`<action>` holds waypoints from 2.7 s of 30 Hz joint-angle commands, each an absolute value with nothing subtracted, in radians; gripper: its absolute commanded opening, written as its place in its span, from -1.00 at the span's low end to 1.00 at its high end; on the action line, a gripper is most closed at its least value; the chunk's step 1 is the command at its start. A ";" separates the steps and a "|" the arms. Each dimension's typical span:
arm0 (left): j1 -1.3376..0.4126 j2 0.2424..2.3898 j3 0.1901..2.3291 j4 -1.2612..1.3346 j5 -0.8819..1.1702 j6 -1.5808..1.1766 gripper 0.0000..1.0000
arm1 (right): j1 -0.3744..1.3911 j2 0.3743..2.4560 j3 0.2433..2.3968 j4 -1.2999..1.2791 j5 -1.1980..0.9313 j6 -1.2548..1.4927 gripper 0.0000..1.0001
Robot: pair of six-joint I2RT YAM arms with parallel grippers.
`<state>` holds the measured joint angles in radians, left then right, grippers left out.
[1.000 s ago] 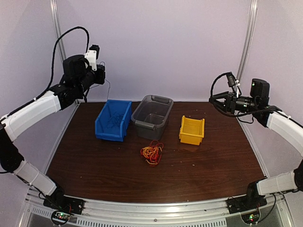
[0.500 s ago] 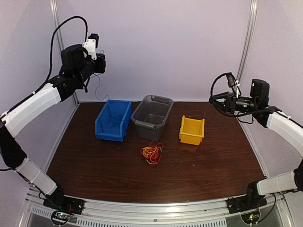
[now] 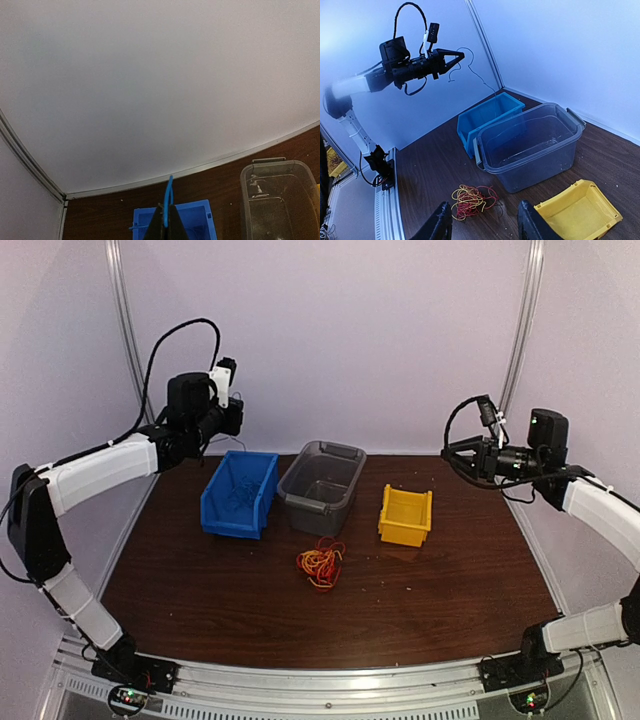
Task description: Untangle the cables
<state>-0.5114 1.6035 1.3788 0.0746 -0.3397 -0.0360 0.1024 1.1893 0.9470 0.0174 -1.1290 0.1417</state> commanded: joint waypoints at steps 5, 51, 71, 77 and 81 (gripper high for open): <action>-0.508 1.695 1.360 0.143 -0.306 -0.078 -1.00 | 0.107 1.177 0.941 0.013 -1.113 0.122 -0.08; -0.731 1.183 0.658 0.318 0.143 -0.255 0.45 | 0.430 1.301 0.967 -0.382 -0.701 -0.572 -0.31; -0.826 1.705 0.697 0.523 0.129 -0.576 0.37 | 0.923 1.674 1.051 -0.260 -0.204 -0.856 -0.21; -0.827 1.745 0.698 0.591 0.137 -0.614 0.37 | 0.941 1.747 1.081 -0.202 -0.147 -0.875 -0.19; -0.827 1.758 0.713 0.584 0.122 -0.615 0.36 | 0.943 1.785 1.098 -0.179 -0.144 -0.875 -0.20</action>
<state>-0.8219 1.7363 0.6785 0.5213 0.1383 -0.5945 0.9321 1.7546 1.0622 -0.2268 -0.1921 -0.8585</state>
